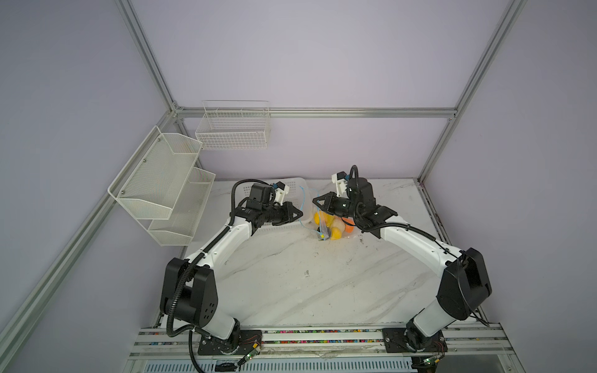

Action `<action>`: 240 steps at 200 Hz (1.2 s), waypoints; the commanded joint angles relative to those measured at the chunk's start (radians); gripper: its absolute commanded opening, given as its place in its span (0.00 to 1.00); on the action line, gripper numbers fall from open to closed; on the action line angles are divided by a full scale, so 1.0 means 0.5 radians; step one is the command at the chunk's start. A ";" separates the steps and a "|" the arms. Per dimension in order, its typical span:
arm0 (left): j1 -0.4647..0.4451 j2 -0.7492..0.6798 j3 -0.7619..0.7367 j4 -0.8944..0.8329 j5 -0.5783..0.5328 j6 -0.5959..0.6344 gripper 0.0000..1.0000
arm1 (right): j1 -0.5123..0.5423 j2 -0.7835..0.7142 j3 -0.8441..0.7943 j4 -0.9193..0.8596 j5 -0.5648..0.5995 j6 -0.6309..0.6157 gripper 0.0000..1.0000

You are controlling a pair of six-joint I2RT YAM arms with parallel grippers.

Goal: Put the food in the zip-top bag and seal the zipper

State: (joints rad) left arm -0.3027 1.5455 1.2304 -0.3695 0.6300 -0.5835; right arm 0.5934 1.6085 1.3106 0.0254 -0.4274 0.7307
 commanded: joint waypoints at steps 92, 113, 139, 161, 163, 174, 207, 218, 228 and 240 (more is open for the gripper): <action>-0.143 -0.280 0.253 -0.082 0.006 -0.096 0.00 | -0.021 -0.228 0.028 -0.130 0.018 -0.109 0.00; -0.174 -0.383 0.263 -0.113 0.006 -0.135 0.00 | -0.024 -0.275 0.062 -0.221 0.030 -0.148 0.00; -0.218 -0.474 0.250 -0.117 0.028 -0.191 0.00 | -0.024 -0.322 0.126 -0.318 0.011 -0.195 0.00; -0.255 -0.544 0.245 -0.147 0.005 -0.221 0.00 | -0.024 -0.347 0.184 -0.373 -0.024 -0.217 0.00; -0.260 -0.552 0.245 -0.151 0.000 -0.224 0.00 | -0.023 -0.348 0.190 -0.378 -0.025 -0.218 0.00; -0.275 -0.591 0.238 -0.184 -0.023 -0.230 0.00 | -0.024 -0.357 0.205 -0.396 -0.047 -0.223 0.00; -0.315 -0.723 0.213 -0.265 -0.107 -0.256 0.00 | -0.024 -0.364 0.230 -0.437 -0.141 -0.226 0.00; -0.328 -0.759 0.211 -0.292 -0.136 -0.263 0.00 | -0.024 -0.366 0.234 -0.438 -0.183 -0.222 0.00; -0.339 -0.789 0.211 -0.317 -0.162 -0.268 0.00 | -0.021 -0.367 0.233 -0.438 -0.221 -0.220 0.00; -0.346 -0.819 0.202 -0.337 -0.193 -0.274 0.00 | -0.019 -0.358 0.228 -0.427 -0.264 -0.210 0.00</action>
State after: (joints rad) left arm -0.4633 1.1866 1.2682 -0.5259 0.5652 -0.6994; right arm 0.5869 1.4506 1.4002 -0.1783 -0.4976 0.6342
